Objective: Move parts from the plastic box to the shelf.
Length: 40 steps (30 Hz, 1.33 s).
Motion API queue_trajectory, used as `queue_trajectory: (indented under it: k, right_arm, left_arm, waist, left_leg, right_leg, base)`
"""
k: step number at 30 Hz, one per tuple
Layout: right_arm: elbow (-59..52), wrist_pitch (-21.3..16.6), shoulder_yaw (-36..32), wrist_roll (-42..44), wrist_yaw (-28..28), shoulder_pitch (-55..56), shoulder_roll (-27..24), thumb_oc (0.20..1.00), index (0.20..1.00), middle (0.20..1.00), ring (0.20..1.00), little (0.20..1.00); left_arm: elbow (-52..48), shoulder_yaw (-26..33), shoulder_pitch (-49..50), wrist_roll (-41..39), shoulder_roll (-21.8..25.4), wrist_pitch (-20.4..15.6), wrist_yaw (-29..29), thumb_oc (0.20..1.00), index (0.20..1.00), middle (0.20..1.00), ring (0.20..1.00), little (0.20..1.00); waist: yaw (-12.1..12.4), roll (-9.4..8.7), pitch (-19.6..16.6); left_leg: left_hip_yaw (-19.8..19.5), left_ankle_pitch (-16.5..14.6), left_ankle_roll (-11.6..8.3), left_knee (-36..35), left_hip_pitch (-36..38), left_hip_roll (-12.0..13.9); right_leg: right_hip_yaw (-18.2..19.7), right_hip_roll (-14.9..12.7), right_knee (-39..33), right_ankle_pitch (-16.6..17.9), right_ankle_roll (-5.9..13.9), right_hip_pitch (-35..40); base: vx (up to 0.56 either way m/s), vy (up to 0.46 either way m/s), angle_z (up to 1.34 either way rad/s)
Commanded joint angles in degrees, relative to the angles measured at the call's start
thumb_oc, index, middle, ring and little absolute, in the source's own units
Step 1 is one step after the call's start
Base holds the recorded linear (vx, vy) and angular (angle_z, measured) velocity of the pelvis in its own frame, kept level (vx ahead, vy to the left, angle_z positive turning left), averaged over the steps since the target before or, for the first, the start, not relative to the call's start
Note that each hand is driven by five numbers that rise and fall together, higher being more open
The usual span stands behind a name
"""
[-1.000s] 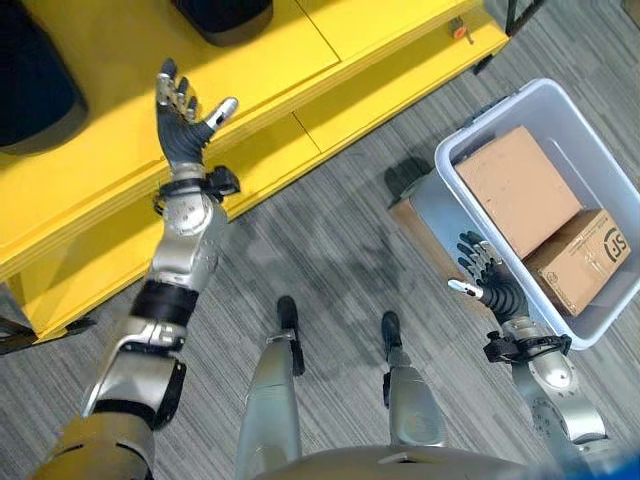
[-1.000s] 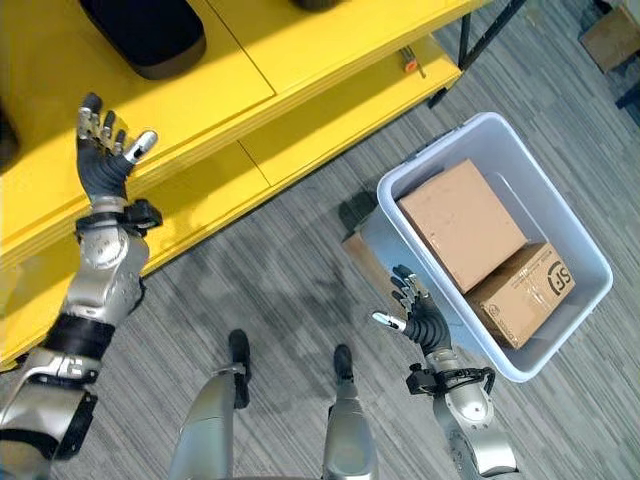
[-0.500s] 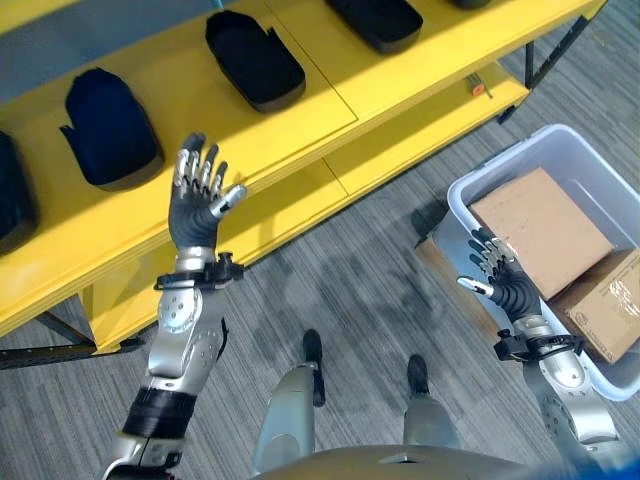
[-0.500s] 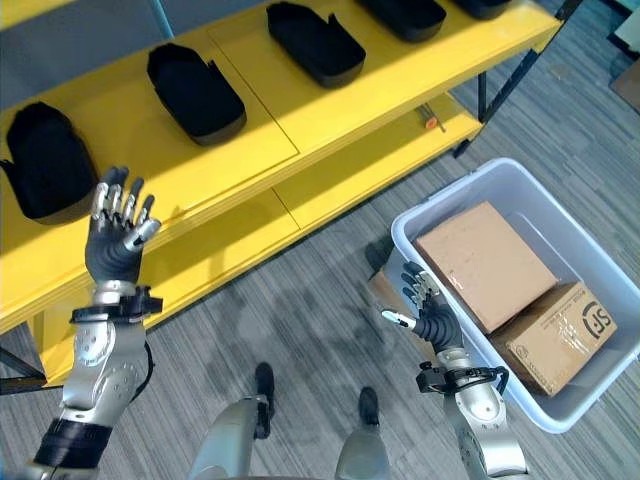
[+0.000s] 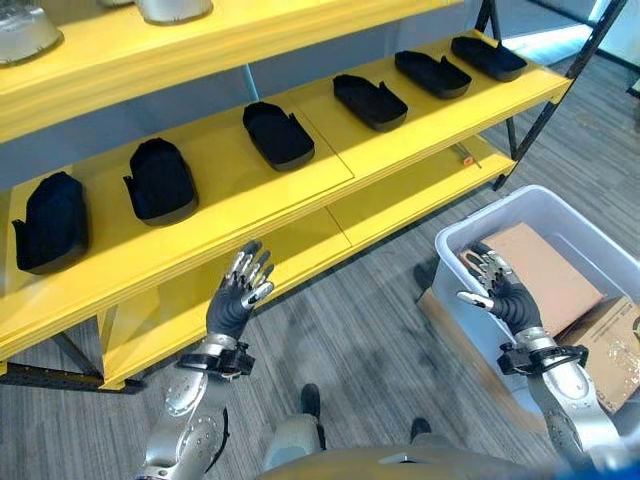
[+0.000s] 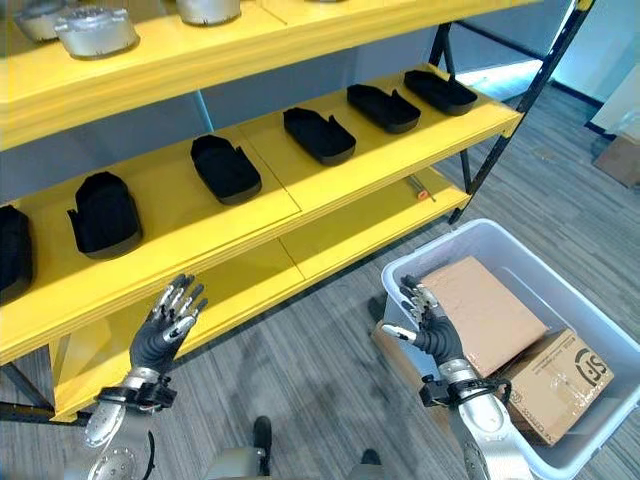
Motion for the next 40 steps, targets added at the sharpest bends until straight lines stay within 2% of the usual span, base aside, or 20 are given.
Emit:
queue_trajectory:
  k: [1, 3, 5, 6, 7, 8, 9, 10, 11, 12, 13, 15, 16, 23, 26, 31, 40]
  right_arm:
    - [-3.25, -3.71, -1.90, 0.41, 0.16, -0.61, -2.72, 1.000, 1.000, 1.000, 1.000, 1.000]
    - [-3.28, -4.08, -1.78, 0.83, -0.04, -0.69, -3.43, 1.000, 1.000, 1.000, 1.000, 1.000]
    - [-3.05, -4.30, -2.17, 0.87, -0.66, -0.68, -3.81, 1.000, 1.000, 1.000, 1.000, 1.000]
    - [-1.98, -4.40, -2.40, 1.25, -1.79, -0.80, -3.72, 1.000, 1.000, 1.000, 1.000, 1.000]
    - [-1.89, -4.16, -2.79, 0.97, -2.86, -0.51, -3.82, 1.000, 1.000, 1.000, 1.000, 1.000]
    - [-2.06, -4.03, -2.93, 1.35, -2.76, 0.00, -3.53, 1.000, 1.000, 1.000, 1.000, 1.000]
    - [-2.47, -3.54, -3.41, 1.84, -2.15, 1.29, -3.29, 1.000, 1.000, 1.000, 1.000, 1.000]
    - [-2.32, -3.46, -3.53, 2.25, -1.70, 1.56, -3.09, 1.000, 1.000, 1.000, 1.000, 1.000]
    - [-1.45, -3.02, -3.42, 2.95, -1.91, 1.29, -2.21, 1.000, 1.000, 1.000, 1.000, 1.000]
    - [-1.33, -2.84, -3.45, 3.36, -1.98, 1.23, -1.89, 1.000, 1.000, 1.000, 1.000, 1.000]
    - [-0.90, -2.54, -3.88, 3.56, -2.05, 1.74, -1.23, 1.000, 1.000, 1.000, 1.000, 1.000]
    - [-0.78, -2.42, -3.91, 3.38, -1.94, 2.09, -1.00, 1.000, 1.000, 1.000, 1.000, 1.000]
    - [0.00, -2.19, -3.84, 3.27, -2.31, 2.12, -0.66, 1.000, 1.000, 1.000, 1.000, 1.000]
    - [3.13, -0.34, -1.00, 3.17, -2.60, 0.63, 2.32, 1.000, 1.000, 1.000, 1.000, 1.000]
    - [3.38, -0.01, 0.14, 3.28, -2.56, 0.12, 2.99, 1.000, 1.000, 1.000, 1.000, 1.000]
    - [3.25, 0.64, 1.40, 3.23, -2.10, -0.01, 3.32, 1.000, 1.000, 1.000, 1.000, 1.000]
    - [2.97, 0.36, 1.60, 3.48, -1.89, 0.53, 2.99, 1.000, 1.000, 1.000, 1.000, 1.000]
  left_arm:
    - [-1.77, 2.51, -0.32, -1.89, 2.05, -1.34, -2.33, 1.000, 1.000, 1.000, 1.000, 1.000]
    - [-1.03, 2.28, 1.23, -1.99, 1.61, -1.04, -2.60, 1.000, 1.000, 1.000, 1.000, 1.000]
    - [-0.56, 2.09, 1.51, -2.03, 1.54, -0.66, -2.75, 1.000, 1.000, 1.000, 1.000, 1.000]
    - [0.16, 1.42, 0.59, -1.27, 1.66, -0.53, -2.67, 1.000, 1.000, 1.000, 1.000, 1.000]
    - [0.52, 1.27, -0.41, -0.76, 1.43, -0.43, -2.22, 1.000, 1.000, 1.000, 1.000, 1.000]
    - [0.01, 1.34, -0.75, -0.30, 1.01, -0.68, -1.83, 1.000, 1.000, 1.000, 1.000, 1.000]
    - [-0.36, 1.46, -1.01, 0.24, 0.58, -0.75, -1.52, 1.000, 1.000, 1.000, 1.000, 1.000]
    - [-0.58, 1.41, -1.47, 0.40, 0.32, -0.75, -1.48, 1.000, 1.000, 1.000, 1.000, 1.000]
    - [-0.31, 1.10, -2.75, 1.55, 0.22, -0.69, -1.16, 1.000, 1.000, 1.000, 1.000, 1.000]
    - [-0.30, 1.21, -2.84, 1.50, -0.02, -0.58, -1.19, 1.000, 1.000, 1.000, 1.000, 1.000]
    - [-0.17, 0.57, -3.27, 2.41, 0.14, -0.43, -1.77, 1.000, 1.000, 1.000, 1.000, 1.000]
    - [0.12, 0.25, -3.36, 2.66, 0.35, -0.30, -1.90, 1.000, 1.000, 1.000, 1.000, 1.000]
    - [0.50, -0.12, -3.72, 3.39, 0.94, -0.33, -1.89, 1.000, 1.000, 1.000, 1.000, 1.000]
    - [2.84, 0.63, -5.20, 7.51, 1.76, -0.08, -0.23, 1.000, 1.000, 1.000, 1.000, 1.000]
    - [3.62, 1.33, -5.22, 8.13, 1.37, -0.24, 0.56, 1.000, 1.000, 1.000, 1.000, 1.000]
    - [3.92, 2.90, -4.13, 8.17, 0.17, -0.25, 1.08, 1.000, 1.000, 1.000, 1.000, 1.000]
    - [4.41, 3.58, -3.10, 7.63, -0.75, -0.36, 1.23, 1.000, 1.000, 1.000, 1.000, 1.000]
  waist:
    - [1.12, -1.15, 1.38]
    - [1.50, -0.68, 2.26]
    - [1.14, -0.46, 3.21]
    - [0.55, -0.62, 4.08]
    - [-0.96, -1.24, 4.12]
    - [-1.43, -1.66, 3.91]
    - [-2.02, -1.95, 3.39]
    - [-2.19, -2.02, 2.86]
    - [-2.28, -1.40, 1.95]
    - [-2.56, -0.82, 1.31]
    - [-3.30, 0.93, -0.37]
    - [-3.38, 1.01, -0.92]
    - [-3.39, 1.00, -1.24]
    - [-2.45, -1.11, -3.41]
    - [-2.25, -1.97, -3.98]
    - [-1.86, -3.25, -4.98]
    - [-2.00, -3.68, -5.51]
  left_leg:
    - [-3.37, 10.63, -0.70, -3.72, -5.19, 4.60]
    - [-4.13, 12.96, -1.32, -6.11, -4.76, 5.23]
    - [-1.23, 14.17, -1.13, -7.12, -5.00, 6.07]
    - [3.68, 13.28, -0.51, -6.11, -4.87, 6.94]
    - [9.84, 10.28, -0.64, -1.92, -2.86, 9.00]
    - [9.88, 7.37, -0.37, 1.27, -1.59, 9.72]
    - [7.62, 3.76, -0.12, 6.08, 0.14, 9.61]
    - [6.22, 1.86, -0.14, 8.01, 1.63, 9.09]
    - [3.03, -0.37, -0.53, 7.41, 5.33, 8.49]
    - [2.87, -1.09, -0.47, 4.43, 7.53, 8.18]
    - [4.94, -2.35, -0.26, -2.04, 9.31, 7.30]
    - [5.21, -2.06, -0.34, -3.31, 9.83, 7.09]
    - [5.06, -2.17, -0.24, -4.38, 10.31, 6.14]
    - [7.24, -3.38, 1.22, -9.32, 12.39, 1.92]
    - [8.17, -3.67, 1.58, -10.25, 13.03, 1.27]
    - [9.60, -4.09, 1.86, -10.71, 14.34, 1.25]
    - [10.34, -3.82, 1.40, -11.00, 15.06, 2.15]
  right_leg:
    - [0.38, 7.41, 4.56, -3.99, -5.08, 0.04]
    - [-0.73, 8.60, 5.07, -3.67, -5.39, -0.53]
    - [-2.57, 8.61, 5.51, -3.35, -5.63, -0.93]
    - [-4.41, 7.68, 5.41, -2.80, -5.81, -0.81]
    - [-6.40, 5.83, 5.01, -1.74, -5.57, -1.21]
    - [-6.69, 4.47, 4.70, -0.79, -5.41, -1.61]
    - [-7.42, 2.53, 4.61, 0.29, -5.20, -1.93]
    - [-7.79, 1.50, 4.67, 0.84, -4.95, -2.34]
    - [-8.14, 0.17, 5.22, 1.23, -4.06, -2.75]
    - [-8.19, -0.09, 5.23, 1.61, -3.60, -3.08]
    - [-8.90, -2.03, 5.76, 2.85, -2.18, -3.55]
    - [-9.05, -2.72, 5.63, 3.10, -1.69, -3.50]
    - [-9.11, -3.63, 5.14, 4.02, -0.99, -3.39]
    - [-7.68, -7.48, -1.55, 10.20, 3.19, -2.88]
    - [-7.07, -7.98, -3.13, 11.54, 4.00, -2.87]
    - [-6.09, -7.77, -4.38, 12.08, 4.41, -2.19]
    - [-5.68, -7.03, -5.07, 11.89, 4.26, -1.72]
  base:
    - [-0.16, -0.234, 0.37]
    - [-0.13, -0.132, 0.52]
    - [-0.17, -0.072, 0.72]
    - [-0.29, -0.007, 1.38]
    - [-0.33, 0.040, 1.51]
    - [-0.28, 0.119, 1.46]
    - [-0.17, 0.137, 1.07]
    - [-0.08, 0.237, 0.82]
    - [0.00, 0.239, 0.42]
    - [0.09, 0.468, 0.19]
    - [0.09, 0.345, 0.33]
    - [0.06, 0.272, 0.60]
    - [0.04, 0.242, 0.67]
    - [0.04, 0.171, -0.04]
    - [0.02, 0.083, -0.15]
    - [0.02, 0.002, -0.19]
    - [0.00, -0.008, -0.03]
